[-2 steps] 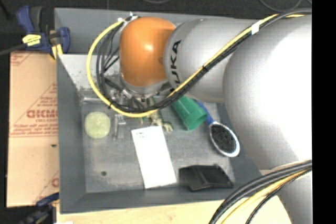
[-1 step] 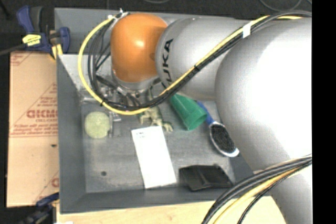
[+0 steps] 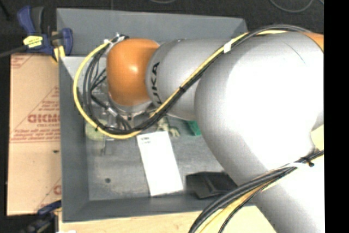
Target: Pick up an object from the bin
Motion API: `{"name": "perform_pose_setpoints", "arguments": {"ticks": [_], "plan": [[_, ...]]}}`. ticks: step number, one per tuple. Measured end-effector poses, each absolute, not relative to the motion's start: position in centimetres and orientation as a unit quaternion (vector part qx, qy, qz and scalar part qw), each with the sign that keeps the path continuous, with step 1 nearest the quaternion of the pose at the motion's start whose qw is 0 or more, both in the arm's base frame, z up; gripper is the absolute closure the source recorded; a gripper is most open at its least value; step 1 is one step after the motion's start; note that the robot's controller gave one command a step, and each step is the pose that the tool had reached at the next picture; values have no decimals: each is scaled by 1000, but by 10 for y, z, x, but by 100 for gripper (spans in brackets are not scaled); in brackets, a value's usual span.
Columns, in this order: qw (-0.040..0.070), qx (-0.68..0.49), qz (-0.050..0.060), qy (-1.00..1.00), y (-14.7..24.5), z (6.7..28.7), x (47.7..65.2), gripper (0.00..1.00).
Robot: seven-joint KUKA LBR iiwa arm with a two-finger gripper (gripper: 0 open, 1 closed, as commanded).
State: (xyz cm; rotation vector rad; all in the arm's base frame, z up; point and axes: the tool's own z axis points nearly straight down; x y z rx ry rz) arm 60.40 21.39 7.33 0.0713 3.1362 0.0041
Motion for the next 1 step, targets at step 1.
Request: {"name": "perform_pose_setpoints", "arguments": {"ticks": [1], "plan": [[2, -7, 0, 1000, 221, 71, 616, 100]]}}
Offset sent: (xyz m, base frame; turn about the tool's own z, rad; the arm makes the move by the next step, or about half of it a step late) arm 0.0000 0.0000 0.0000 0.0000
